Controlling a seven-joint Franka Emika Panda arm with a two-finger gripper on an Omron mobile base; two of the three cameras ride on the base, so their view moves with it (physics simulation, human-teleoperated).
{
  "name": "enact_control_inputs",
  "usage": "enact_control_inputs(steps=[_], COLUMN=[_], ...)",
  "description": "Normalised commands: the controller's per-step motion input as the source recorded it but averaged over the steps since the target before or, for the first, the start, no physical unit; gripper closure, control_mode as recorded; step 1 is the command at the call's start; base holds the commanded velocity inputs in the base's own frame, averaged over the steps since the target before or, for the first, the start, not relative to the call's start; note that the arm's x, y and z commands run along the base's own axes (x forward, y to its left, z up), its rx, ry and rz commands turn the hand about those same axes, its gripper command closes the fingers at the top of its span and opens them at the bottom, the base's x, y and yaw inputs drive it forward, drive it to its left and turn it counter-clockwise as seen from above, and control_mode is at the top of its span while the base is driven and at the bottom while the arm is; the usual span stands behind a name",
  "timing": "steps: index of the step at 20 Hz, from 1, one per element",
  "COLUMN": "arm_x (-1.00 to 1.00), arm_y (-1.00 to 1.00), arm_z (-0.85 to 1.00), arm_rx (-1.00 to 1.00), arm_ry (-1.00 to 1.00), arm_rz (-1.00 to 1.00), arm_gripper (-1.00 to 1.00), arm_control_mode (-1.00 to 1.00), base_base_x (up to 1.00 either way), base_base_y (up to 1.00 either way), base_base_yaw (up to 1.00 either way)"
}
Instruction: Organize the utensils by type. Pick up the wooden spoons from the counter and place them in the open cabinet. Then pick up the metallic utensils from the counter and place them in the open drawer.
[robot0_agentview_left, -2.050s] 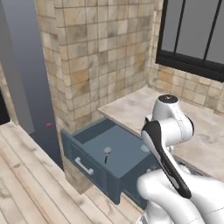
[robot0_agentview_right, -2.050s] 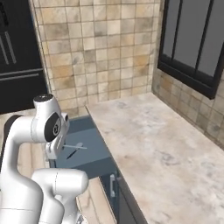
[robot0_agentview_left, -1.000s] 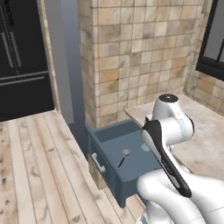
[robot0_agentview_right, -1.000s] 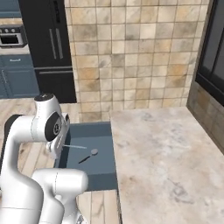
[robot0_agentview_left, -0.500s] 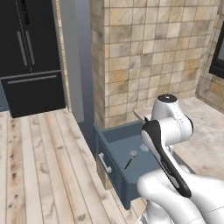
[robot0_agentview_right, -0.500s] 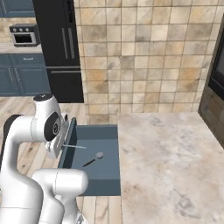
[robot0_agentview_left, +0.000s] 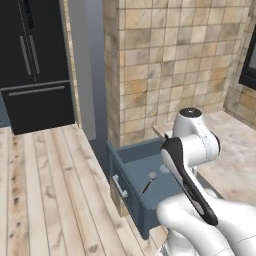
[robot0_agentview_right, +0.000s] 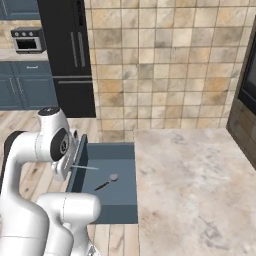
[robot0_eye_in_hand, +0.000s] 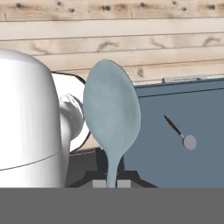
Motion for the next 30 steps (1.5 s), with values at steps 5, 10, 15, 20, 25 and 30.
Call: enact_control_inputs(steps=[5,10,15,20,25,30], arm_x=[0.40,0.70,0.49,0.28,0.34,0.44], arm_y=[0.00,0.00,0.00,0.00,0.00,0.00], arm_z=[-0.05,-0.06,-0.22,-0.39,-0.42,-0.38], arm_rx=[0.00,0.03,0.07,0.18,0.11,0.00], arm_ry=[0.07,0.08,0.01,0.01,-0.03,-0.02], arm_rz=[-0.04,-0.29,-0.50,-0.62,-0.71,-0.67], arm_gripper=[1.00,1.00,1.00,1.00,1.00,1.00], arm_control_mode=[-1.00,-1.00,-1.00,-1.00,-1.00,-1.00], base_base_x=[0.00,0.00,0.00,0.00,0.00,0.00], base_base_y=[0.00,0.00,0.00,0.00,0.00,0.00], base_base_yaw=[0.00,0.00,0.00,0.00,0.00,0.00])
